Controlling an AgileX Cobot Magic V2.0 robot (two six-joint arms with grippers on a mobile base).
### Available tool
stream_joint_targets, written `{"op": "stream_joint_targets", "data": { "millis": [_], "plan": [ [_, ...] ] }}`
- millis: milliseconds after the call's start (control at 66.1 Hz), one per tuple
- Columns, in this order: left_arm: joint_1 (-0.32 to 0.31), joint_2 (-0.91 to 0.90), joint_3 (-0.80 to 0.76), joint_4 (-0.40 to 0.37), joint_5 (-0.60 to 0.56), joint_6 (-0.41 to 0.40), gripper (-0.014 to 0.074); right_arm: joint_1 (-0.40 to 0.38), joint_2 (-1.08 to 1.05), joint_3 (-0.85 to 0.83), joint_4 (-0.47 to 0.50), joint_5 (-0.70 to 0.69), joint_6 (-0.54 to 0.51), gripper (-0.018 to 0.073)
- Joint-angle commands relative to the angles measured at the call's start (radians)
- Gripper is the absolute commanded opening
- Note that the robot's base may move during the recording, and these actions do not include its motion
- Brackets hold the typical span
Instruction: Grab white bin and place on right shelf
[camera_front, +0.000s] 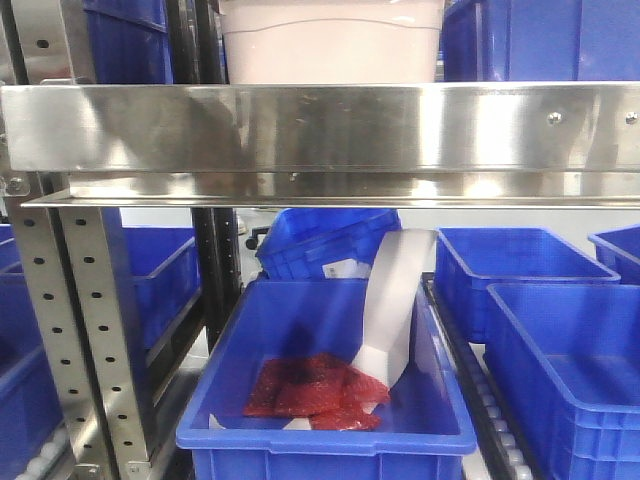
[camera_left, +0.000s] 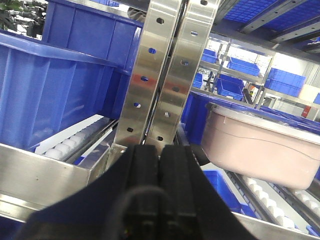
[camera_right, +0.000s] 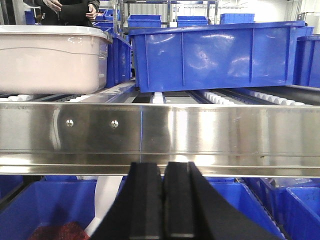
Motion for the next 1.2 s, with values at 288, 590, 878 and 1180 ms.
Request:
{"op": "stream_joint_targets", "data": {
  "millis": [288, 590, 878, 1180],
  "plan": [
    [0.001, 0.010, -0.030, -0.013, -0.030, 0.001, -0.0126, 0.002, -0.018, 0.001, -0.091, -0.113, 0.002, 0.0068],
    [0.001, 0.010, -0.030, -0.013, -0.030, 0.001, -0.0126, 0.002, -0.018, 0.001, -0.084, -0.028, 0.030, 0.0068],
    [0.001, 0.010, -0.030, -0.013, -0.030, 0.001, -0.0126, 0.002, -0.018, 0.001, -0.084, -0.021, 0.059, 0.0068],
    [0.001, 0.010, -0.030, -0.013, -0.030, 0.001, -0.0126, 0.002, -0.018, 0.001, -0.084, -0.006, 0.059, 0.0068]
  ]
}}
